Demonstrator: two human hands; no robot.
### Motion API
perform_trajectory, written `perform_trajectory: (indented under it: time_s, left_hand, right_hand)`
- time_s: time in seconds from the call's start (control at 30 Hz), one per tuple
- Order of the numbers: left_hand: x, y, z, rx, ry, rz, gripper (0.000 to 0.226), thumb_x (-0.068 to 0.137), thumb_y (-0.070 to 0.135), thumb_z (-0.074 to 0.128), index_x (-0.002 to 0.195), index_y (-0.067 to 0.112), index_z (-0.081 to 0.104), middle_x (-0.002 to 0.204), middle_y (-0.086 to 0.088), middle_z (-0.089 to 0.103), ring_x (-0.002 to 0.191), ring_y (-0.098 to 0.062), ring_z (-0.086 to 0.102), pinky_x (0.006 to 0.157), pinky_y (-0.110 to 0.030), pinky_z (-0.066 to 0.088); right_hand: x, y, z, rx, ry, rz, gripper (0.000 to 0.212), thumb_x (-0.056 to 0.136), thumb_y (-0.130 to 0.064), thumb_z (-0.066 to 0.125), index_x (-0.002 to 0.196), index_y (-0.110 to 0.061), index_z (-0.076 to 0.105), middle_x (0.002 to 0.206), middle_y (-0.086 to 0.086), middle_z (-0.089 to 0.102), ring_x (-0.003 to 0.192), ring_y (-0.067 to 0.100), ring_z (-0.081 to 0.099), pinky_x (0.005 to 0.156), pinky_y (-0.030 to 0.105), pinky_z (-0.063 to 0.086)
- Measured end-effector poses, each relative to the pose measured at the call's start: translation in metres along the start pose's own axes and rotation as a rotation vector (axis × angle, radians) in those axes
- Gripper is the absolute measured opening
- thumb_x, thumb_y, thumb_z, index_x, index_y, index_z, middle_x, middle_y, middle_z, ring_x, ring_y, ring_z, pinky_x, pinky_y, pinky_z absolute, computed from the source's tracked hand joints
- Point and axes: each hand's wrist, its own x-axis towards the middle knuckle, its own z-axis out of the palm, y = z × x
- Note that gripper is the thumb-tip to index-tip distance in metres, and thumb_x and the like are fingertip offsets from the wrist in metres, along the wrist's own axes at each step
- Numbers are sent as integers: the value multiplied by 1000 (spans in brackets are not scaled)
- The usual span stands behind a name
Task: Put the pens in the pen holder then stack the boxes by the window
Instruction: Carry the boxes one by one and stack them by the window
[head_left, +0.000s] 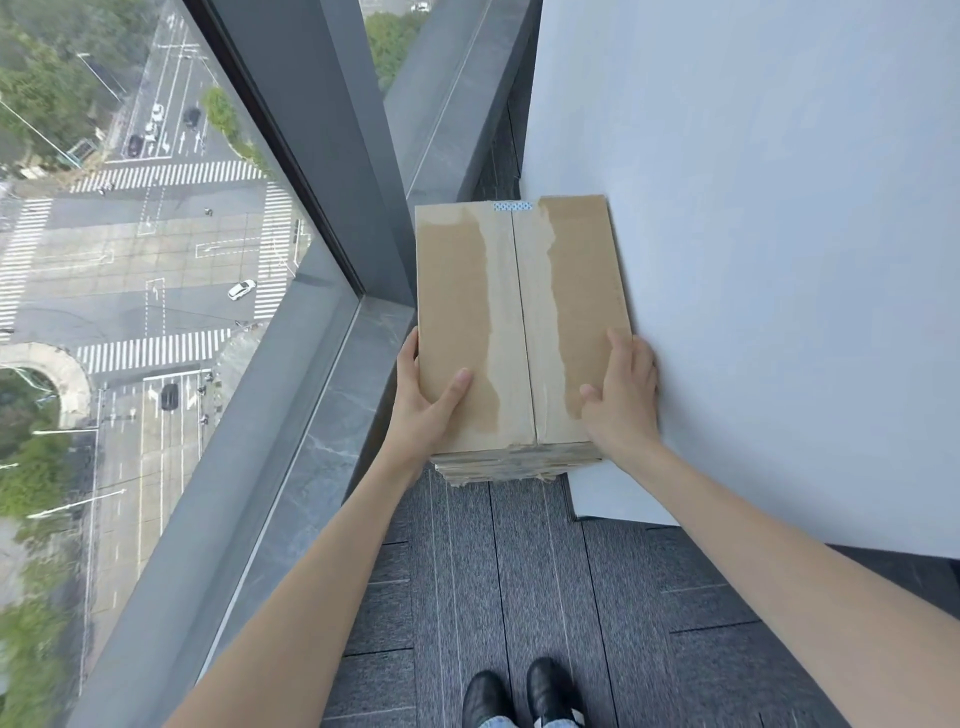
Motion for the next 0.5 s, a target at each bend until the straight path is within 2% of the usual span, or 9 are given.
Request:
perform_trajectory:
  time_s: [0.07,0.33,0.5]
  left_hand:
    - [0,-3,1,-2,3,-5,73,90,25,66,148,31,21,128,20,50,119,2,52,101,-25,47]
    - [1,-9,-1,-14,-6,-10,74,90,26,66,148,31,21,130,18,52,118,3,54,94,-18,49]
    - [-4,-13,-1,7,-6,-8,76,90,26,66,149,28,19,142,8,47,125,-3,51,106,-29,44]
  right_hand:
    - [0,2,2,-7,4,4,69,86,-4,53,147,-11,20,154,13,15,142,29,15,114,37,14]
    - [0,5,5,-27,29,12,69,86,-6,55,147,-14,23,154,12,17,143,27,14,116,37,14]
    - [-4,9,4,-37,5,11,68,87,-4,54,147,-15,23,155,11,15,143,27,14,116,38,14]
